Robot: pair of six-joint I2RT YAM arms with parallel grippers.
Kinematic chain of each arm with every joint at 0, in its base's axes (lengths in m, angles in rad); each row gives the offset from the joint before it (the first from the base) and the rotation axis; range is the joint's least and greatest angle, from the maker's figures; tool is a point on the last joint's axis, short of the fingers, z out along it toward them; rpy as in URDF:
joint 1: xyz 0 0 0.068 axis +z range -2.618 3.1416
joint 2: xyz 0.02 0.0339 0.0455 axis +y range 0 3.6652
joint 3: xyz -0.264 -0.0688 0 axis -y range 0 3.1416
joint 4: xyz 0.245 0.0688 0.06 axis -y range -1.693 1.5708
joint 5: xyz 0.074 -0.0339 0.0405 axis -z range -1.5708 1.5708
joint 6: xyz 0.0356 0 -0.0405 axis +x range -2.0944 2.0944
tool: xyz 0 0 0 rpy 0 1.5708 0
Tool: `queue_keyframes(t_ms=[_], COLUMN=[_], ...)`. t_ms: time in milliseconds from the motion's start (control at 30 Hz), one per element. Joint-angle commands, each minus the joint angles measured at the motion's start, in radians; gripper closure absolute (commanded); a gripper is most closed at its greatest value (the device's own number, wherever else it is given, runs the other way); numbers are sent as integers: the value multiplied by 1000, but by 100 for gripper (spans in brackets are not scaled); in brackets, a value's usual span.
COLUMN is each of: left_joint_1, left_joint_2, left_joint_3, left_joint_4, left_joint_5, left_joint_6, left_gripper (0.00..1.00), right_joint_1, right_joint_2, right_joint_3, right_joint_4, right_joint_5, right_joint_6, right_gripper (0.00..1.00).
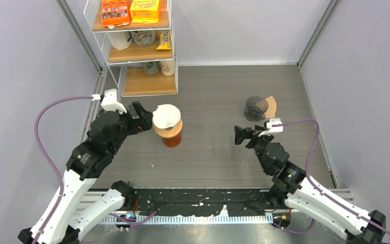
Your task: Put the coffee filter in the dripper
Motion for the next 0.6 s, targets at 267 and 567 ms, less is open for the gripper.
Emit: queue_keyframes(t_ms=[267, 567], left_joint_1=[288, 495], left_joint_2=[-85, -53], left_joint_3=[-274, -439], left_joint_4=[19, 189], left_joint_5=[-121, 91], left_joint_6=[-210, -210], left_gripper=[0, 0], right_joint_1=[-4, -72], right_joint_2=[43, 232], right_joint_3=[85, 296], right_joint_4=[-68, -285], right_joint_5=[123, 94], right_joint_6=[54, 135], right_gripper=[5, 5])
